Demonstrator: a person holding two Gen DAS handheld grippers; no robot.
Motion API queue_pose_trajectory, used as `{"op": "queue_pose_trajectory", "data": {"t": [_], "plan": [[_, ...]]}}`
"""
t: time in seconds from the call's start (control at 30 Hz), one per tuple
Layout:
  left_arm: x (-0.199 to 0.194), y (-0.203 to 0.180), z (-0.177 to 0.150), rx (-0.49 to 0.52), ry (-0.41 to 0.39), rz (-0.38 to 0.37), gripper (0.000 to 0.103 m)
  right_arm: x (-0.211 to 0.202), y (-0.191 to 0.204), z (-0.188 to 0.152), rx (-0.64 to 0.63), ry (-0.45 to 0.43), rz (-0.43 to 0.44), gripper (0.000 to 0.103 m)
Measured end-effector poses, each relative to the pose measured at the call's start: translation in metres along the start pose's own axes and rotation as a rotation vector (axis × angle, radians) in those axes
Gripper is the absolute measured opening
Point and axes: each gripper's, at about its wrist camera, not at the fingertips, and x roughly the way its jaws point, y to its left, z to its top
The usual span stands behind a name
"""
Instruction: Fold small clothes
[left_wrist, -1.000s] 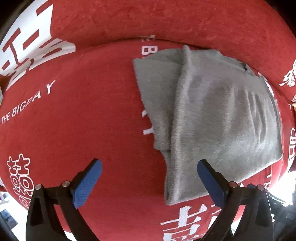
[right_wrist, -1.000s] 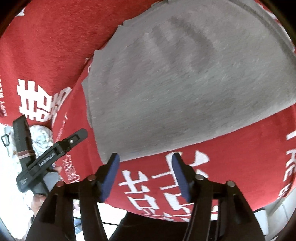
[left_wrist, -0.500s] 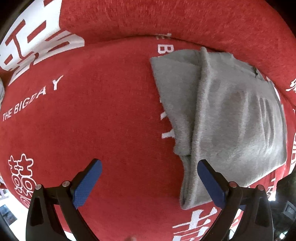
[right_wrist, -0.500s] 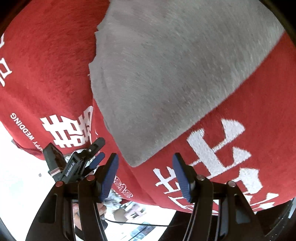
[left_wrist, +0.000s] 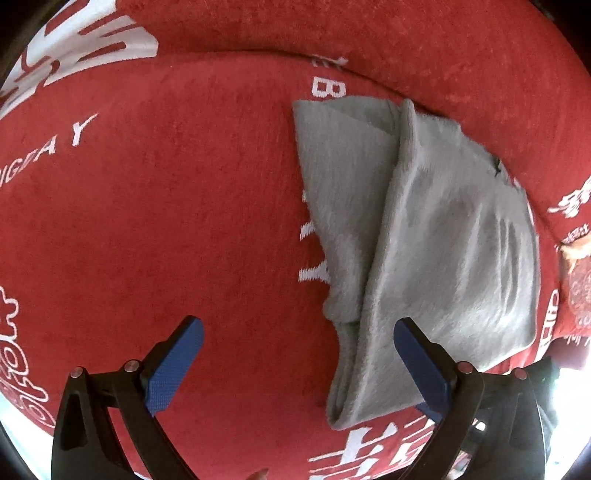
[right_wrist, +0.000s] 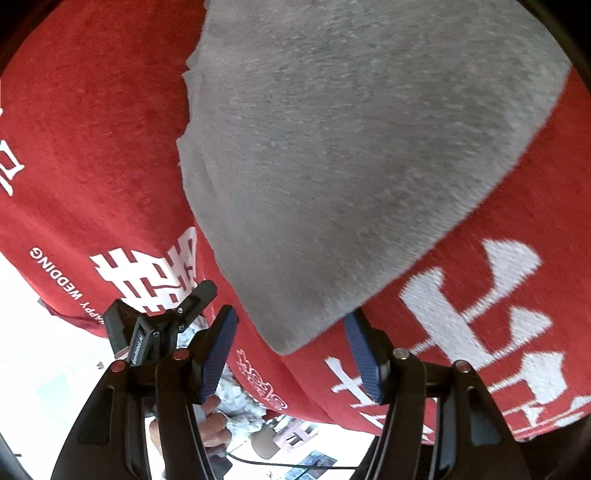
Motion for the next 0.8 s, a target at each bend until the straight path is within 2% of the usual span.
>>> {"op": "queue_pose_trajectory", "data": {"t": [0.13,0.27,0.37,0.5,0.57,0.6,0.63,0.7,0.8], "plan": [[-0.001,-0.001,0.011,0.038,-0.011,0.068,0.103,0.005,0.003,0.002,-0.004,-0.007,0.018,0.065],[0.002,0.0,0.021,0.062,0.011,0.065,0.103,0.009,0.003,0.004,0.013,-0.022,0.05,0.066],[0.005,0.006,0.027,0.036,0.016,0.069,0.103,0.012,0.005,0.006,0.027,-0.043,0.077,0.066],[0.006,0.012,0.034,-0.004,0.022,0.027,0.103,0.014,0.01,0.009,0.031,-0.058,0.095,0.065],[0.005,0.016,0.036,-0.008,0.025,0.008,0.103,0.014,0.011,0.012,0.058,-0.062,0.081,0.043],[0.005,0.018,0.038,-0.012,0.035,-0.032,0.103,0.013,0.01,0.013,0.063,-0.061,0.068,0.017],[0.004,0.02,0.038,-0.021,0.042,-0.065,0.103,0.011,0.011,0.014,0.064,-0.063,0.063,0.012],[0.004,0.025,0.042,-0.057,0.056,-0.17,0.103,0.004,0.015,0.016,0.052,-0.062,0.107,0.009],[0.006,0.024,0.049,-0.092,0.069,-0.348,0.103,-0.011,0.035,0.017,-0.01,-0.063,0.159,0.009]]}}
